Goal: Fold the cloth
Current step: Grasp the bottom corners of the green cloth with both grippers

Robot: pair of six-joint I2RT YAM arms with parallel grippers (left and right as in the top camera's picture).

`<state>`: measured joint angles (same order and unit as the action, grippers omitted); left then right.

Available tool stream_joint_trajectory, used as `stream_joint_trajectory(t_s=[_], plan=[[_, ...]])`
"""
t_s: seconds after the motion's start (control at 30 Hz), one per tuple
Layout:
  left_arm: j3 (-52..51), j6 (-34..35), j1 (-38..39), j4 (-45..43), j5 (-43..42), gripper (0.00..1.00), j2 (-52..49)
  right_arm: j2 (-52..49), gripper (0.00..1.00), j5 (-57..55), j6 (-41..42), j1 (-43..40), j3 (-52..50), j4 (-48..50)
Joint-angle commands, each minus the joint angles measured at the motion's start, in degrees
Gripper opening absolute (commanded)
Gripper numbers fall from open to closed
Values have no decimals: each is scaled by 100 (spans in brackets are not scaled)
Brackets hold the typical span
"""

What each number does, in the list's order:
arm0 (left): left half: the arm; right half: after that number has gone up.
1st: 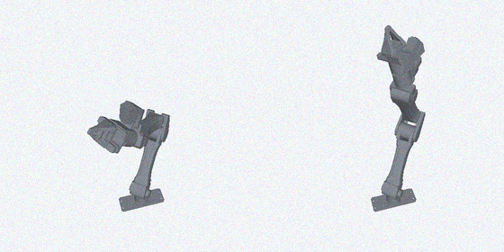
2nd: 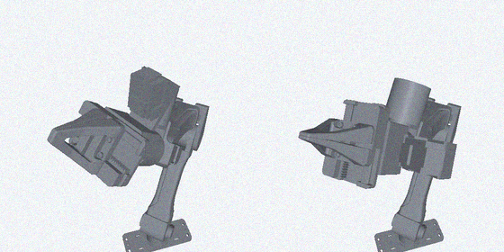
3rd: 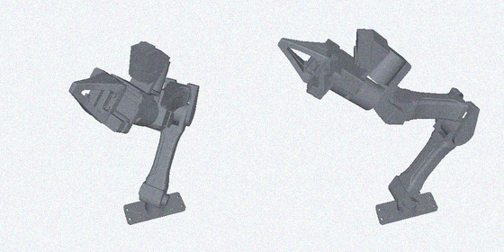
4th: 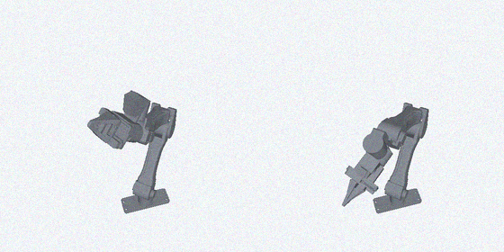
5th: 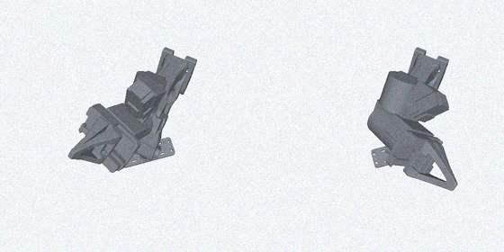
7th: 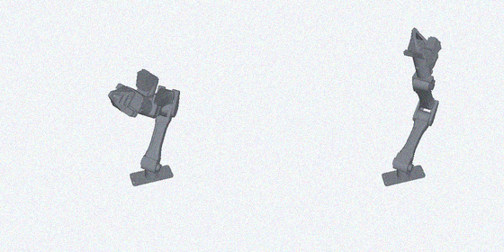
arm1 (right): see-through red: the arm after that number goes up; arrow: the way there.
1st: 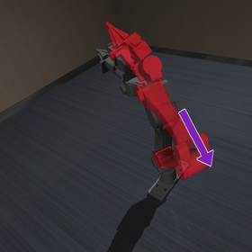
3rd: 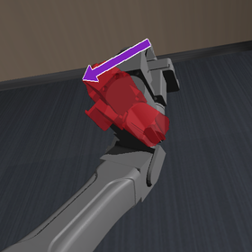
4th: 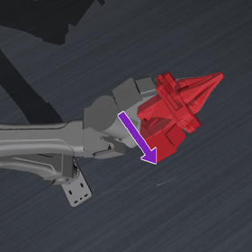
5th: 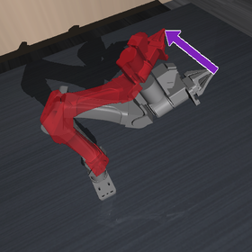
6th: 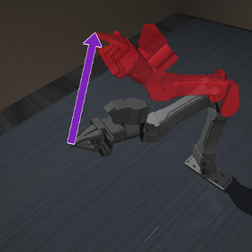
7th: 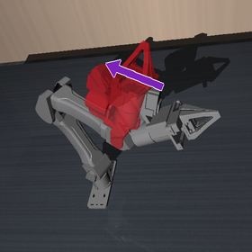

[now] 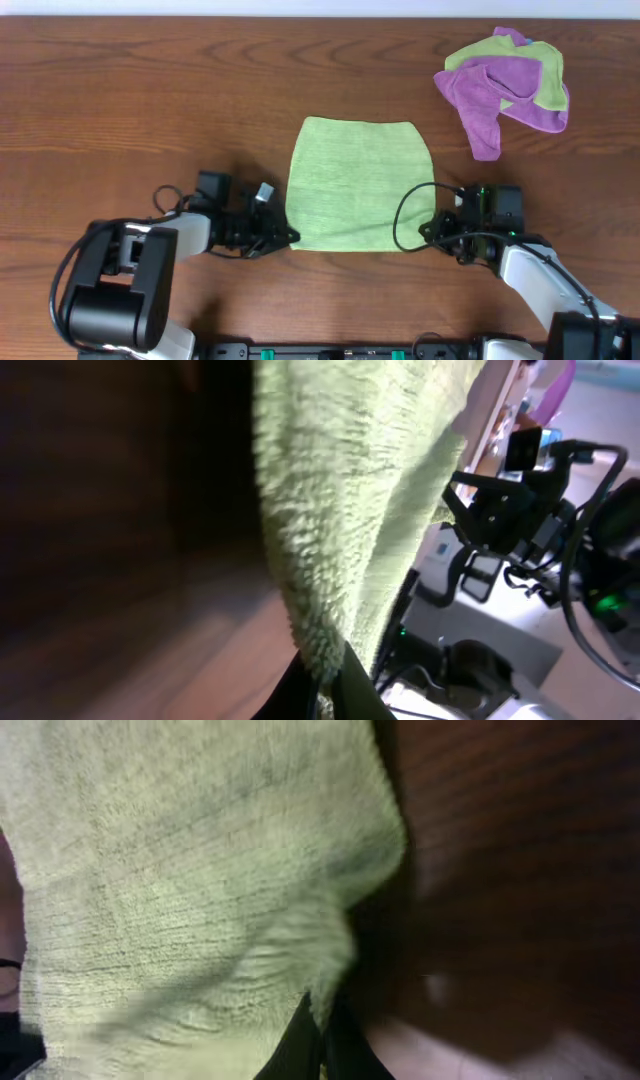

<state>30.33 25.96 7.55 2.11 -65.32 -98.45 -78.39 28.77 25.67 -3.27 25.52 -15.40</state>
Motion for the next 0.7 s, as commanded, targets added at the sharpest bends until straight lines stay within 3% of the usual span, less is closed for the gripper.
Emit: stream_joint_trajectory(t_s=[0.0,0.37,0.67], plan=[[-59,-549,-372,420,-118,6,291,-37,1,186,4,-39,264,103],[-59,-1314,-540,2367,409,6,1386,-37,1,317,177,688,339,210],[-59,-2201,-540,3755,1032,6,1578,37,1,317,162,752,339,-299]])
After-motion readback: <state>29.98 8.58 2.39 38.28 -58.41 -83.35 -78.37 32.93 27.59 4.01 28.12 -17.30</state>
